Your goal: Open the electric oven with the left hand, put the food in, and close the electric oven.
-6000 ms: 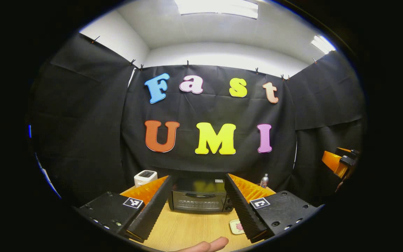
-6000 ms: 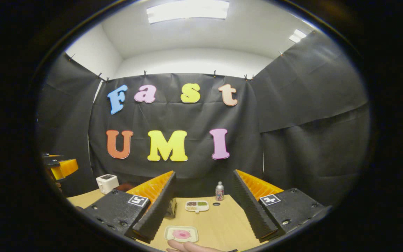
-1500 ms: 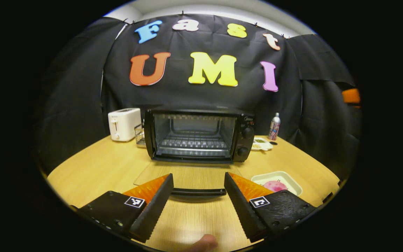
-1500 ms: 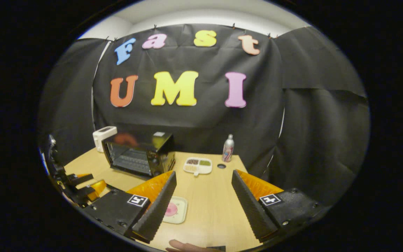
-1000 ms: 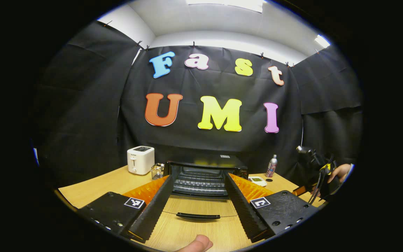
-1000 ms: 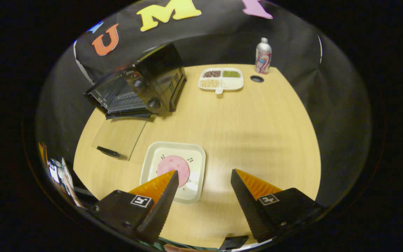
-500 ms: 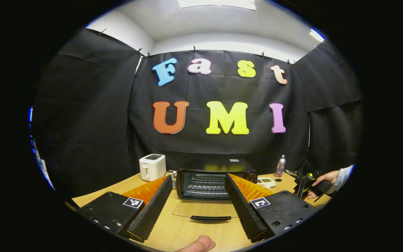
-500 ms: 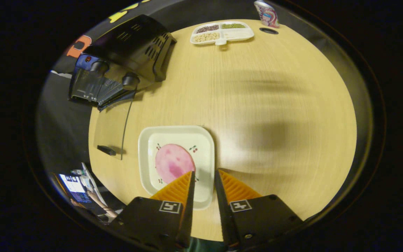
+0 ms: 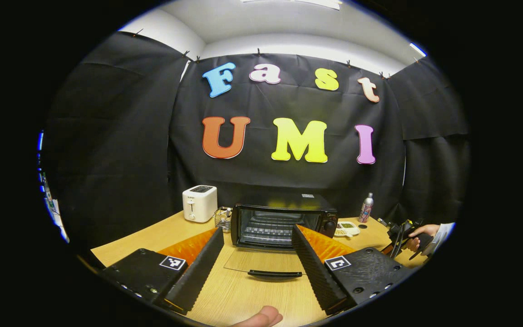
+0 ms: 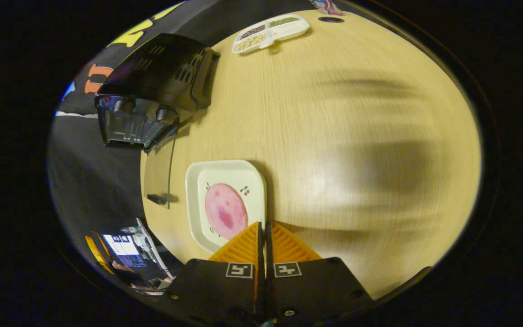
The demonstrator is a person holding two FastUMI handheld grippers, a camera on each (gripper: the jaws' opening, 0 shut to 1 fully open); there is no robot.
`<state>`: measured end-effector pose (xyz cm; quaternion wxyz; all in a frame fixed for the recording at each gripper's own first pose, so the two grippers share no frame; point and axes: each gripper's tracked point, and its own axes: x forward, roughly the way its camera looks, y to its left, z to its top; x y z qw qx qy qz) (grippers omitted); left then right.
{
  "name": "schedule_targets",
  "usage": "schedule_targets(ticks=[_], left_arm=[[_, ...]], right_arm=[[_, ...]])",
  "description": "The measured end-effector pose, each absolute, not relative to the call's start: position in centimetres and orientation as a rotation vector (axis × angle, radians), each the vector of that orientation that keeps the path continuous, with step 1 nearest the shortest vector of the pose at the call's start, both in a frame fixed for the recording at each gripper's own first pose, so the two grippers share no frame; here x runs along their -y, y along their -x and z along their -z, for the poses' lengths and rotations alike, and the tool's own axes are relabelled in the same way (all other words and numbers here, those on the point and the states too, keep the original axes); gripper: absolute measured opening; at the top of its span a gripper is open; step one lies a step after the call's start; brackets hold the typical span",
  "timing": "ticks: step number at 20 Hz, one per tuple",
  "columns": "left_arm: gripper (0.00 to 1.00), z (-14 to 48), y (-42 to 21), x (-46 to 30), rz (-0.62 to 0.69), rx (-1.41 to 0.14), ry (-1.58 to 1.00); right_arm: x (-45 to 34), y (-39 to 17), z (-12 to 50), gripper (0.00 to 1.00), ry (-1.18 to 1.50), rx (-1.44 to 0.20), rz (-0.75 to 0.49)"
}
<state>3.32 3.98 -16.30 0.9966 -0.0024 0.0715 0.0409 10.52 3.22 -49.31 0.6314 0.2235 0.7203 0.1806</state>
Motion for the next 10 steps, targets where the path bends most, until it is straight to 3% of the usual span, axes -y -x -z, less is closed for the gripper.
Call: schedule_targets(ticks=[10], left_arm=[[0.95, 16.3, -2.1, -2.7, -0.047, -0.174, 0.031]], right_arm=[[-1.3, -8.9, 47.4, 0.01, -0.619, -1.561, -0.385]])
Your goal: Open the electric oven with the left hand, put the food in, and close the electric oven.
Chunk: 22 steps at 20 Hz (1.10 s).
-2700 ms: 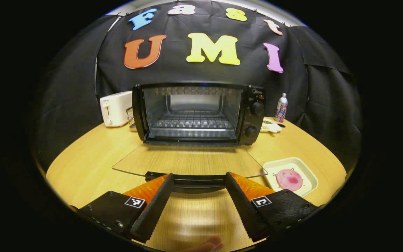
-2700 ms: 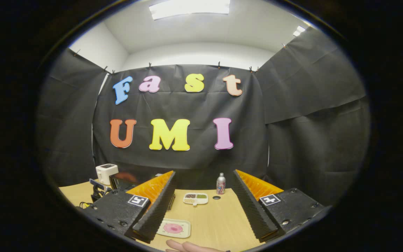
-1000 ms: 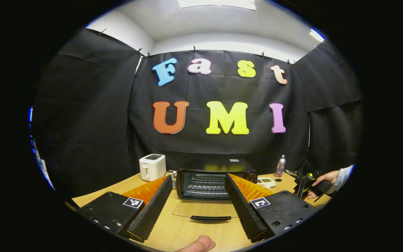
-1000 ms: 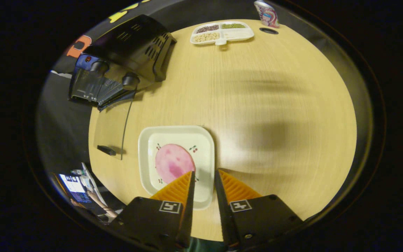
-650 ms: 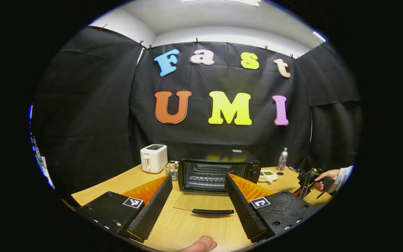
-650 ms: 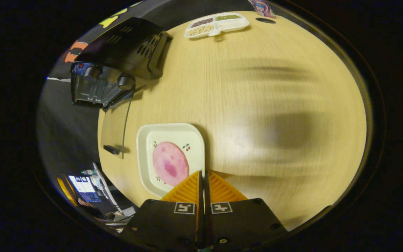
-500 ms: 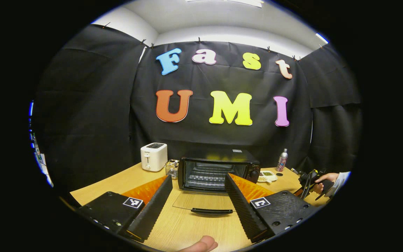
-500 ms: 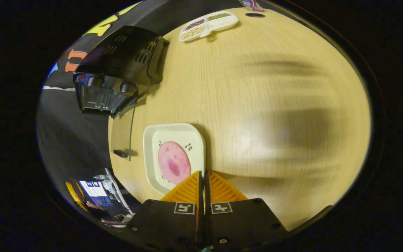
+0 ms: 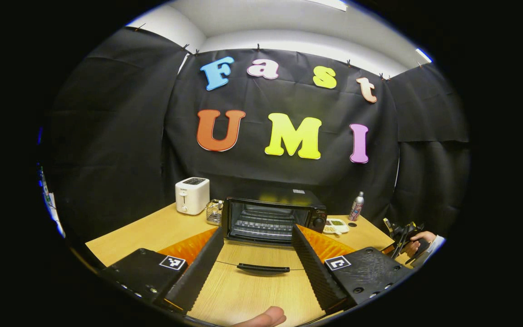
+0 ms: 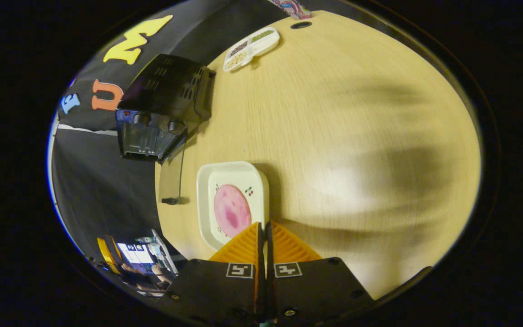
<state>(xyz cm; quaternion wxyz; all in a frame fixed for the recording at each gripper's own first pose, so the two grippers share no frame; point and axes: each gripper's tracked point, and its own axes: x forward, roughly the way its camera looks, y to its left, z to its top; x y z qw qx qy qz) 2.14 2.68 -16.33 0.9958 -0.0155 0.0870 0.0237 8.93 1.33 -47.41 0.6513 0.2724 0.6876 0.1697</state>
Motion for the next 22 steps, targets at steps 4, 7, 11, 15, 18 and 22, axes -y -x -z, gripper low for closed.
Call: schedule_targets(ticks=[4, 7, 11, 15, 18, 22], left_arm=[[0.95, 15.8, -1.5, -2.9, -0.043, -0.153, 0.013], [0.95, 15.3, -0.9, -3.0, -0.026, -0.133, 0.005], [0.95, 15.0, 0.5, -4.7, -0.029, -0.116, -0.028], [0.95, 14.6, 1.4, -7.6, -0.074, -0.085, -0.042], [0.95, 14.6, 1.7, -9.7, -0.1, -0.061, -0.052], [0.95, 16.2, 1.3, -11.7, -0.119, -0.097, -0.08]], right_arm=[[-1.0, -8.5, 43.2, 0.04, -0.572, -1.507, -0.404], [-3.3, -8.2, 40.3, 0.01, -0.555, -1.465, -0.435], [-7.9, -7.7, 37.4, 0.01, -0.548, -1.459, -0.496], [-13.5, -8.6, 36.3, 0.01, -0.554, -1.449, -0.516], [-18.6, -9.1, 36.6, 0.01, -0.573, -1.469, -0.523], [-24.8, -10.1, 38.4, 0.01, -0.58, -1.482, -0.516]])
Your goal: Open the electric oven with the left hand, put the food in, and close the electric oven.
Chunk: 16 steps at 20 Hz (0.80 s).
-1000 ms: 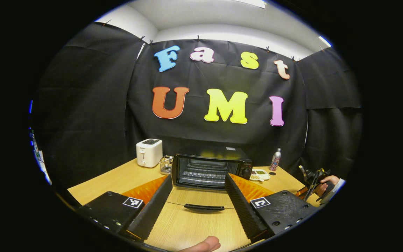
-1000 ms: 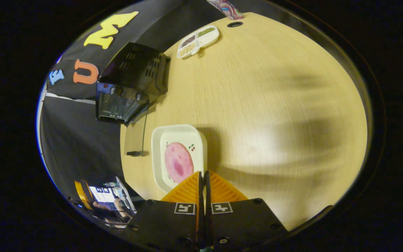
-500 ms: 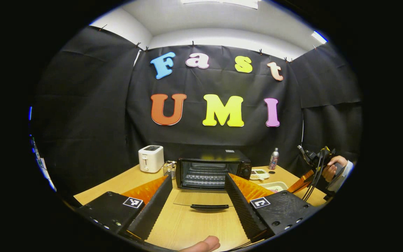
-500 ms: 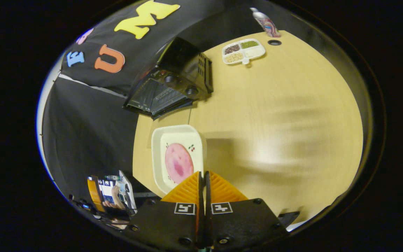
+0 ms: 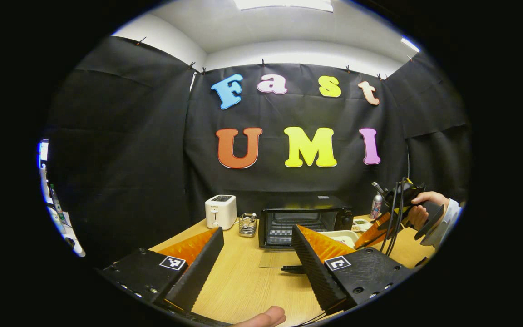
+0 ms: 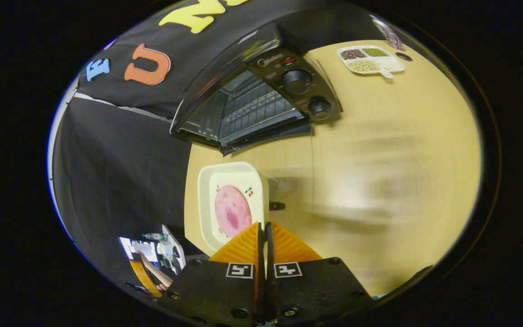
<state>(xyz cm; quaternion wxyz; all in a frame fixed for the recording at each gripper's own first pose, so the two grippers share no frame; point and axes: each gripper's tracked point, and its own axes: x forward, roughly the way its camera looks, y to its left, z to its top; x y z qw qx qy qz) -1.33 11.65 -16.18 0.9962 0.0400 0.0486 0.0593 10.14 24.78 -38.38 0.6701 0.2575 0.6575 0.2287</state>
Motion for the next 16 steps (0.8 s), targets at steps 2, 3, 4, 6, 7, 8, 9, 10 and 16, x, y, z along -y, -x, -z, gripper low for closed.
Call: schedule_targets(ticks=[2, 3, 4, 6, 7, 8, 9, 10, 16], left_arm=[[0.95, 16.8, 1.3, -12.8, -0.134, -0.11, -0.102], [0.95, 17.2, 1.1, -13.4, -0.15, -0.118, -0.113], [0.95, 17.6, 0.9, -13.9, -0.157, -0.127, -0.121], [0.95, 18.8, 0.4, -14.1, -0.153, -0.149, -0.126], [0.95, 19.2, 0.2, -14.4, -0.15, -0.16, -0.126], [0.95, 19.7, -0.1, -14.5, -0.145, -0.168, -0.124], [0.95, 20.1, -0.3, -14.5, -0.136, -0.176, -0.117], [0.95, 20.6, -0.6, -14.5, -0.126, -0.187, -0.105], [0.95, 22.0, -1.5, -15.4, -0.12, -0.202, -0.088]], right_arm=[[-26.9, -11.5, 39.2, 0.04, -0.602, -1.457, -0.485], [-27.8, -12.2, 39.8, 0.01, -0.606, -1.436, -0.46], [-28.4, -12.9, 40.4, 0.04, -0.611, -1.414, -0.43], [-29.8, -14.6, 41.1, 0.04, -0.652, -1.369, -0.364], [-30.5, -15.4, 41.3, 0.01, -0.685, -1.338, -0.336], [-31.0, -16.3, 41.5, 0.01, -0.722, -1.298, -0.309], [-31.6, -17.5, 41.9, 0.02, -0.753, -1.254, -0.281], [-32.0, -18.5, 42.3, 0.04, -0.782, -1.217, -0.251], [-32.7, -23.7, 42.3, 0.01, -0.949, -0.942, -0.114]])
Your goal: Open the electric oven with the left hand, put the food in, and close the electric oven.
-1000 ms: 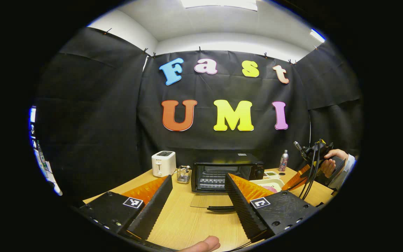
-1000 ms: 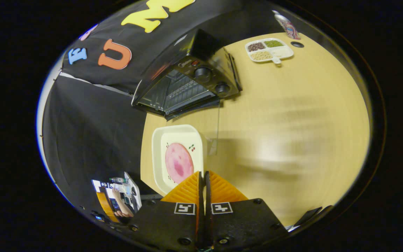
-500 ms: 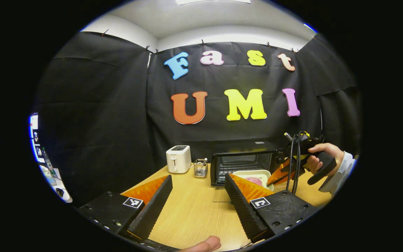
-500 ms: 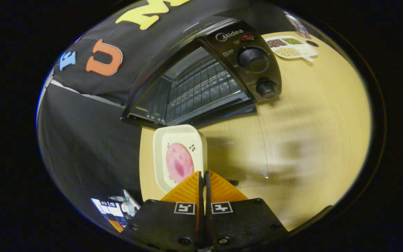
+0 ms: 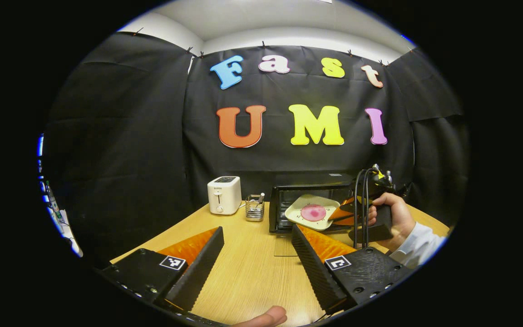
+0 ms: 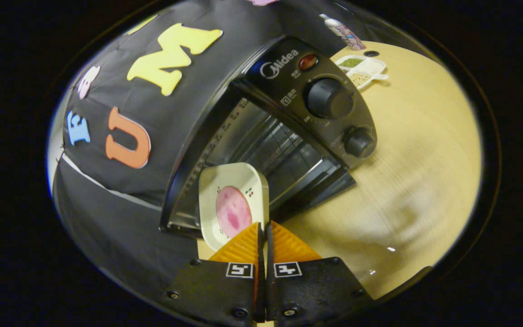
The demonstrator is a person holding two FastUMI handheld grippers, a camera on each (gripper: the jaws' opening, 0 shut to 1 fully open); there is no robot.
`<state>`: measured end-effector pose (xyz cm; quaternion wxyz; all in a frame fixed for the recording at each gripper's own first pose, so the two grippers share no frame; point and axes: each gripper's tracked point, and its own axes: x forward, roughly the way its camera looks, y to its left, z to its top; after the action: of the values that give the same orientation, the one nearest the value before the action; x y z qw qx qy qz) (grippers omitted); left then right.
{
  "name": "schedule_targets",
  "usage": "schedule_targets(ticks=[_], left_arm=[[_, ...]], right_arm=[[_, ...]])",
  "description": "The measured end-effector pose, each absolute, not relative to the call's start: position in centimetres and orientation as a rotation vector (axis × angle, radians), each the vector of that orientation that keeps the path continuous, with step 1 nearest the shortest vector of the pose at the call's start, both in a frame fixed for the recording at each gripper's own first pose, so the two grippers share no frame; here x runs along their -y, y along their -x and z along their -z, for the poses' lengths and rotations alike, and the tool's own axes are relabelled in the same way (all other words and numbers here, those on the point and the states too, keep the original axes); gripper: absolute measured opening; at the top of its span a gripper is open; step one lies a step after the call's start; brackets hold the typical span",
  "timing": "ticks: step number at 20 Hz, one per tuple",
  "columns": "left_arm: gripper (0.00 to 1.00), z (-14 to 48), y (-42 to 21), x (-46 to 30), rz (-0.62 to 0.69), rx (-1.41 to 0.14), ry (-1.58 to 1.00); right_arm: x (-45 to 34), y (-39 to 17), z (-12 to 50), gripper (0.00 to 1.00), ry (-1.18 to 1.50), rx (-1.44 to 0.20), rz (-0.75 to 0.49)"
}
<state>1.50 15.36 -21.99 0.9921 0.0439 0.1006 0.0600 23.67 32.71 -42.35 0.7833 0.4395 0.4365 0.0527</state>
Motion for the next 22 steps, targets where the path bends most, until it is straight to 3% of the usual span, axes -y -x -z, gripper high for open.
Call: schedule_targets(ticks=[4, 9, 10, 11, 12, 13, 21, 22], left_arm=[[0.95, 23.7, -2.1, -15.6, -0.117, -0.229, -0.076], [0.96, 25.1, -2.3, -16.1, -0.107, -0.265, -0.064], [0.85, 25.3, -2.4, -16.2, -0.106, -0.271, -0.065], [0.96, 25.4, -2.4, -16.3, -0.107, -0.277, -0.065], [0.96, 25.5, -2.4, -16.4, -0.107, -0.276, -0.067], [0.96, 25.6, -2.6, -16.6, -0.109, -0.276, -0.065], [0.96, 26.4, -2.5, -17.6, -0.128, -0.289, -0.048], [0.96, 26.5, -2.5, -17.6, -0.128, -0.291, -0.045]], right_arm=[[-32.5, -25.8, 44.0, 0.04, -1.033, -0.856, 0.002], [-33.8, -26.3, 46.8, 0.01, -1.103, -0.911, 0.048], [-34.0, -25.8, 46.9, 0.04, -1.112, -0.937, 0.044], [-33.9, -25.2, 47.3, 0.04, -1.11, -0.965, 0.067], [-33.5, -25.1, 47.2, 0.0, -1.117, -0.968, 0.075], [-33.5, -25.0, 47.0, 0.04, -1.116, -0.971, 0.068], [-33.2, -28.6, 46.3, 0.01, -1.129, -0.895, 0.084], [-33.4, -28.7, 46.5, 0.05, -1.133, -0.898, 0.08]])
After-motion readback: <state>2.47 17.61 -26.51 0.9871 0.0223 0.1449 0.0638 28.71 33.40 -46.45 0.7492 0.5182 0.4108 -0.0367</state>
